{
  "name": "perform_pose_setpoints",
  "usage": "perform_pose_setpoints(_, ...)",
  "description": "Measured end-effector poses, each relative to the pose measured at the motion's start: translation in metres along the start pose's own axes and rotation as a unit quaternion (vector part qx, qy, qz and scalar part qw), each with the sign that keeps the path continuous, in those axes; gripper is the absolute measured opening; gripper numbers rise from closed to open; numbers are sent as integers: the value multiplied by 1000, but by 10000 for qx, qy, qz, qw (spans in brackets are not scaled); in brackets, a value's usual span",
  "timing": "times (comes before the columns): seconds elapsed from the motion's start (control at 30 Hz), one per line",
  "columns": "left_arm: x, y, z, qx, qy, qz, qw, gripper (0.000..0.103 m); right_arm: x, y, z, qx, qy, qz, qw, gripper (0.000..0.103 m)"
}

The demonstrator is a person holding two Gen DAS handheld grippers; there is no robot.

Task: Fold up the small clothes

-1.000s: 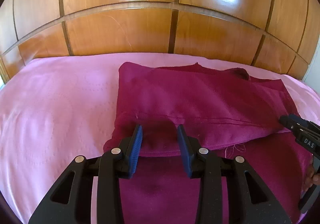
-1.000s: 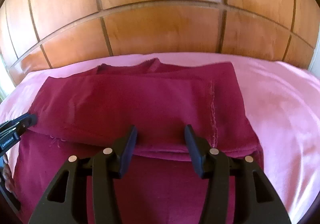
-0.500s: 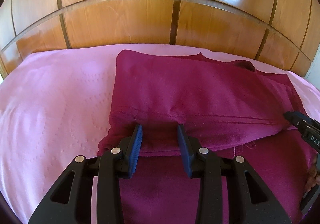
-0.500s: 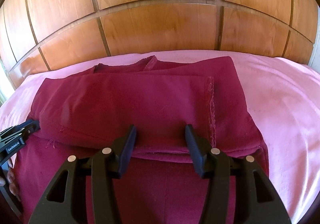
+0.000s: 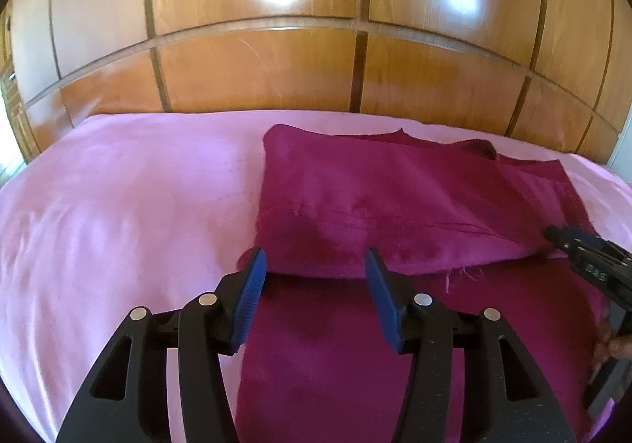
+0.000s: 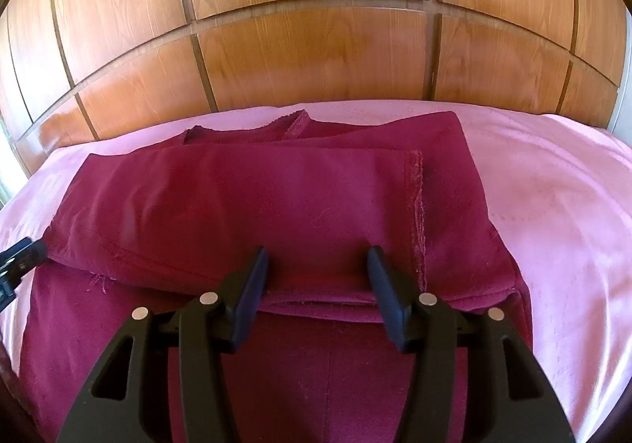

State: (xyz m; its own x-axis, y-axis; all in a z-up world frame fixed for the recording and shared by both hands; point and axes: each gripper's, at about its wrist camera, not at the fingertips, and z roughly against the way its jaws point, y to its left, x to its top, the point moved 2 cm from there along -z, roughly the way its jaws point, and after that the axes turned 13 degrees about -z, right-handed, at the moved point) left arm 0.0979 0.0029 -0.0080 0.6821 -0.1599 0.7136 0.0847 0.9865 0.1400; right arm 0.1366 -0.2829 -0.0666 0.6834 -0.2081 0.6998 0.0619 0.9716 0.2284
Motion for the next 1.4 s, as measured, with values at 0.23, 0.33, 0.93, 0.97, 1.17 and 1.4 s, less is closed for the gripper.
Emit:
perform_pose_setpoints(0.23,-13,7,39,152,-229,-12,9996,51,0,4,14,-31,-52,-8,10000,68)
perform_pose_setpoints(0.33,-18,10,49,165,-257,-7,9995,51,-4,3,24,10,-33,-36,10000,73)
perform_pose_setpoints(0.93,-99,23,74,-208,340,-172,9991,51,-63,-97,97,-593,664,-323,9955,79)
perform_pose_setpoints(0.97,-105,24,75,-267,399,-199,9986,51,-68,-101,101,-527,751,-355,9951,79)
perform_pose_setpoints(1.17,-143,28,91,-1029,851,-370,9903,51,-107,-116,139,-111,1217,-391,9917,71)
perform_pose_setpoints(1.4,-171,15,109,-2061,1274,-409,9693,21,-150,-114,168,290,1956,-450,9792,42)
